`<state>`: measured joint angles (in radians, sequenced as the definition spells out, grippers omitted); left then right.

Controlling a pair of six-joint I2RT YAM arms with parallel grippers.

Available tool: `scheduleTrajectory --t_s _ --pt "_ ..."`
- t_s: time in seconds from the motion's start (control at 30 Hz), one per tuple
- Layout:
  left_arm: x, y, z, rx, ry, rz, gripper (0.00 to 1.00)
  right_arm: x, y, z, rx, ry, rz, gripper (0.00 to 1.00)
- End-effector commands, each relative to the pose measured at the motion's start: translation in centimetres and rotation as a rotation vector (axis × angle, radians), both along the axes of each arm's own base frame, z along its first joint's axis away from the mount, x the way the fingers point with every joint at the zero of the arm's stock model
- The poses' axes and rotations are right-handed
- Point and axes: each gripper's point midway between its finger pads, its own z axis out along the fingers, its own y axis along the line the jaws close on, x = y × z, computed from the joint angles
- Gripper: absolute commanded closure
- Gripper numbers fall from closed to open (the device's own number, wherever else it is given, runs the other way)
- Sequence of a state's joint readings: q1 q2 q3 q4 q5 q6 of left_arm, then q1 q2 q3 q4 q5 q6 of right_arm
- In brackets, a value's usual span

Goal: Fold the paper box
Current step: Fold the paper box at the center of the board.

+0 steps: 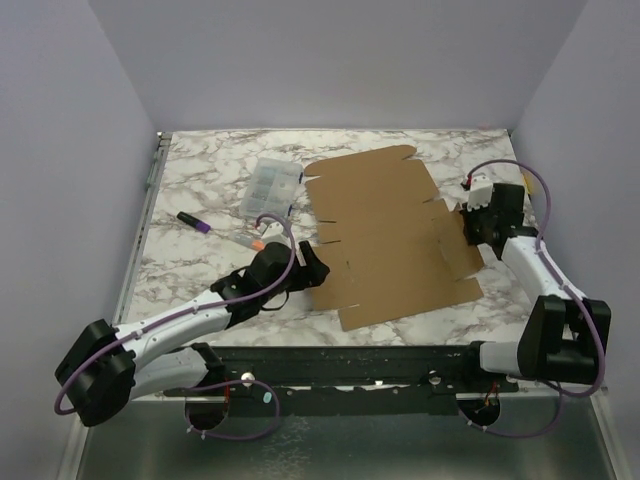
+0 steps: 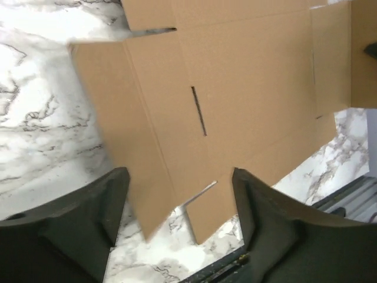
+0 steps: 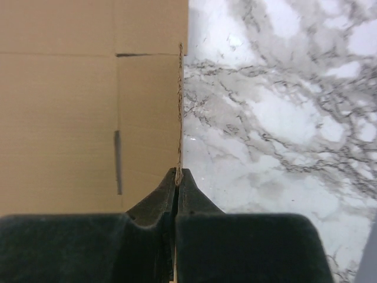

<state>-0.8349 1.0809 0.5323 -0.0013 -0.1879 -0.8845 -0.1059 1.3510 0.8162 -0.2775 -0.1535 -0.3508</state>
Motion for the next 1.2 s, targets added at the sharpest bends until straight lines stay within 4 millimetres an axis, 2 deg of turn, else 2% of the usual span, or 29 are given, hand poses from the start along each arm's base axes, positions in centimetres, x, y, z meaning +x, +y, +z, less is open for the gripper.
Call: scheduleTrajectory --t_s 0.0,0.07,0.2,0.37,0.53,0.63,0.77,0.9,1.17 --pt "1.0 1.5 1.1 0.035 -0.034 -0.033 0.11 0.5 -0.3 4.4 -0.061 -0.13 0.052 0.99" --pt "2.3 2.3 1.8 -0.001 -0.033 -0.031 0.03 0.3 0.2 5.7 -0.06 -0.169 0.089 0.99" --pt "4.6 2.6 3.1 -0.106 -0.05 -0.06 0.01 0.0 1.4 8.1 -0.039 -0.201 0.165 0.99" --pt "7.5 0.9 4.1 -0.183 -0.09 -0.1 0.01 0.6 2.0 12.4 -0.05 -0.258 0.225 0.99" --pt "10.4 -0.4 3.5 -0.184 -0.058 -0.084 0.04 0.7 2.4 16.1 -0.052 -0.285 0.257 0.99" --pt "11.8 -0.4 2.1 -0.201 -0.029 -0.036 0.07 0.6 2.4 17.1 -0.055 -0.296 0.26 0.99" --pt "12.4 -0.5 0.3 -0.272 0.013 0.021 0.08 0.5 2.2 17.5 -0.066 -0.294 0.255 0.99" --pt "12.9 -0.2 -0.7 -0.333 0.027 0.093 0.08 0.3 2.6 18.0 -0.052 -0.291 0.269 1.0" --pt "15.3 -0.4 -0.4 -0.488 -0.009 0.205 0.07 0.0 3.6 19.1 0.0 -0.293 0.298 0.99"
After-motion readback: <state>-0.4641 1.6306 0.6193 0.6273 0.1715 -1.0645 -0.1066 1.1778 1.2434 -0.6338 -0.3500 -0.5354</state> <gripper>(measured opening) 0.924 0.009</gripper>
